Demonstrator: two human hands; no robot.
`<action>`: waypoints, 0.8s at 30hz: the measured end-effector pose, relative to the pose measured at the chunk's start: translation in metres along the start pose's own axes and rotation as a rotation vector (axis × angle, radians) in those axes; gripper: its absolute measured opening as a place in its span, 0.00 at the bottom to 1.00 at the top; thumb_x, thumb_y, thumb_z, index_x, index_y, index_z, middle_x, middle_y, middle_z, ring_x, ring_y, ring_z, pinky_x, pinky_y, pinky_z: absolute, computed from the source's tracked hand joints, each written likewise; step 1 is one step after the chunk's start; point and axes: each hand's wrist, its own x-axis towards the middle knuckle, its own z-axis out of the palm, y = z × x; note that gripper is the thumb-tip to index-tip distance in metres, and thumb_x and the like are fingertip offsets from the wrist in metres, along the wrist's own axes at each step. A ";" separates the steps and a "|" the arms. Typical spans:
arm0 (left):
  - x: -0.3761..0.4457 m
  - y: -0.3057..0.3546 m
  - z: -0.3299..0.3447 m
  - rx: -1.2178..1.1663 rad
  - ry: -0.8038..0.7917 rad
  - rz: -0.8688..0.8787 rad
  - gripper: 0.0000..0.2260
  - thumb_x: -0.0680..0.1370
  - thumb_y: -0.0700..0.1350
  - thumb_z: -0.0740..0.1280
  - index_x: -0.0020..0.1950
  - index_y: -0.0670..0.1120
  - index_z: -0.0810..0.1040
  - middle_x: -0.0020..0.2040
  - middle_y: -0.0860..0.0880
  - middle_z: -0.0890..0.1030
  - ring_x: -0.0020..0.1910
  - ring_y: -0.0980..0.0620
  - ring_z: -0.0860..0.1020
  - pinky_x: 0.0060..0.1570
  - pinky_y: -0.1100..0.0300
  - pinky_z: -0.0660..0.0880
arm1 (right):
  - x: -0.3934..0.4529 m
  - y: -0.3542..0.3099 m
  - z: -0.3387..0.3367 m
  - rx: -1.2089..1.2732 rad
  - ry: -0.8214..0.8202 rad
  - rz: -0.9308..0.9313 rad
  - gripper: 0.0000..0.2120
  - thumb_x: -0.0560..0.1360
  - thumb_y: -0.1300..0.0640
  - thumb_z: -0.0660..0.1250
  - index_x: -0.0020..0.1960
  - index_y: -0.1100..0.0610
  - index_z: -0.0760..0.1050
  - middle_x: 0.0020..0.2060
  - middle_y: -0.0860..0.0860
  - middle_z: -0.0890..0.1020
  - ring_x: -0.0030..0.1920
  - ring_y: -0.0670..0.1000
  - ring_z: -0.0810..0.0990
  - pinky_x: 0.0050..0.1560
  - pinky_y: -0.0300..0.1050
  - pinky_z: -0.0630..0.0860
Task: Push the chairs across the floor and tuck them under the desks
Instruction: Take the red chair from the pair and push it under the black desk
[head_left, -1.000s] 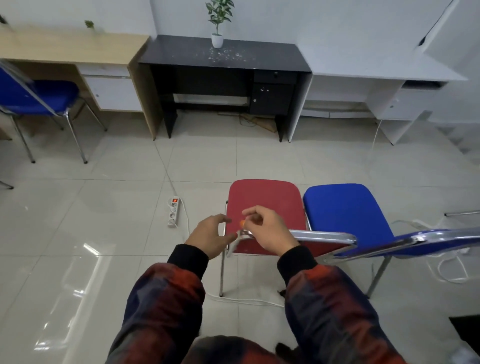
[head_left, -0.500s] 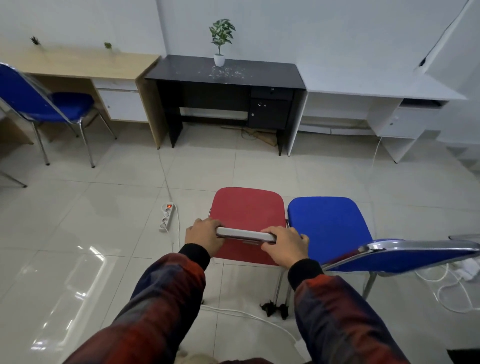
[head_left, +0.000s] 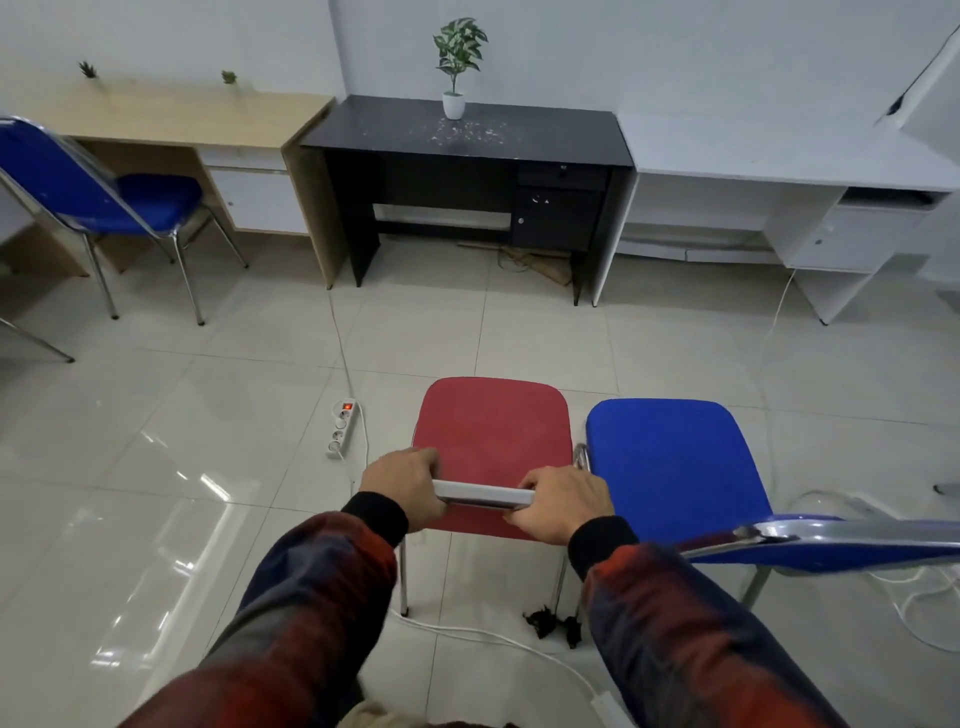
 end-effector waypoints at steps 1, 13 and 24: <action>0.002 -0.005 -0.001 -0.021 -0.002 0.013 0.11 0.65 0.55 0.69 0.43 0.53 0.73 0.41 0.56 0.79 0.42 0.51 0.78 0.42 0.58 0.76 | 0.003 -0.001 0.000 -0.008 -0.009 -0.002 0.20 0.69 0.35 0.67 0.54 0.45 0.81 0.44 0.45 0.83 0.46 0.51 0.81 0.46 0.43 0.74; 0.032 -0.035 -0.046 -0.036 -0.026 -0.012 0.14 0.70 0.50 0.68 0.54 0.59 0.83 0.50 0.54 0.84 0.48 0.50 0.80 0.50 0.58 0.78 | 0.040 -0.040 -0.010 -0.055 0.073 -0.036 0.20 0.71 0.36 0.64 0.48 0.51 0.81 0.38 0.49 0.82 0.38 0.55 0.78 0.41 0.45 0.74; 0.021 0.000 -0.002 -0.026 0.114 0.016 0.13 0.70 0.51 0.67 0.54 0.58 0.84 0.45 0.52 0.85 0.45 0.48 0.81 0.47 0.58 0.78 | 0.029 0.009 -0.012 -0.045 0.098 -0.046 0.17 0.71 0.37 0.67 0.54 0.45 0.81 0.43 0.46 0.84 0.42 0.51 0.78 0.46 0.44 0.73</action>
